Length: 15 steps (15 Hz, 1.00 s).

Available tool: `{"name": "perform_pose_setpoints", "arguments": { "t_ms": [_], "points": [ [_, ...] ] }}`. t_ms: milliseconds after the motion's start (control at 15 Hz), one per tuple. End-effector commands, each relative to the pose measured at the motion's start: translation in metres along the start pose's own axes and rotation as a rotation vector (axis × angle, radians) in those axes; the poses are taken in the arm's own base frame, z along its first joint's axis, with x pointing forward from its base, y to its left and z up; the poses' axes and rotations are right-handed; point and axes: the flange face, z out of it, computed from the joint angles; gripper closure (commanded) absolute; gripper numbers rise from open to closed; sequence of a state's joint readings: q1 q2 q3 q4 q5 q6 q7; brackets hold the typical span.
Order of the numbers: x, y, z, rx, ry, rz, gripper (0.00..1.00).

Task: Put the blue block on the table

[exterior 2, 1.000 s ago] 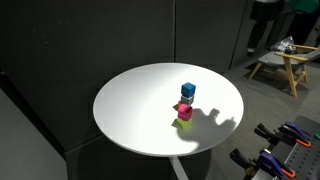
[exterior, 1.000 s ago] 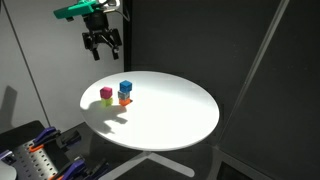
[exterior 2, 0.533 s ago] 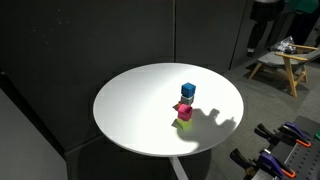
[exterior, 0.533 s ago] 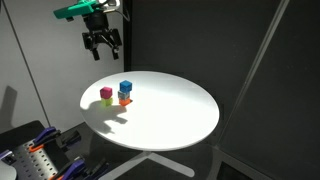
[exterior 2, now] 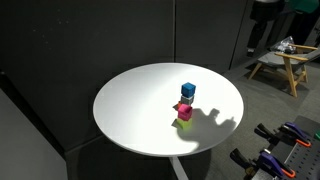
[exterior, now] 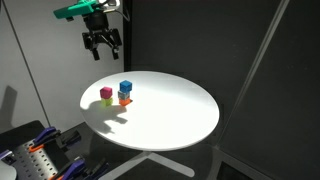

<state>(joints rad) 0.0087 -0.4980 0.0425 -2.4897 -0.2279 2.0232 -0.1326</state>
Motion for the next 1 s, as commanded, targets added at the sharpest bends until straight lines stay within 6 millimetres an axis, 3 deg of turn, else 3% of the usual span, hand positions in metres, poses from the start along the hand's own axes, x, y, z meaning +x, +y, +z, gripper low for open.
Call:
{"name": "perform_pose_setpoints", "arguments": {
  "t_ms": [0,400,933],
  "points": [
    [0.000,0.000,-0.001,0.000,-0.001,0.000,0.00],
    [0.011,-0.011,-0.004,0.059,0.044,-0.014,0.00],
    [0.050,-0.040,0.003,0.190,0.163,0.016,0.00]
  ]
}}
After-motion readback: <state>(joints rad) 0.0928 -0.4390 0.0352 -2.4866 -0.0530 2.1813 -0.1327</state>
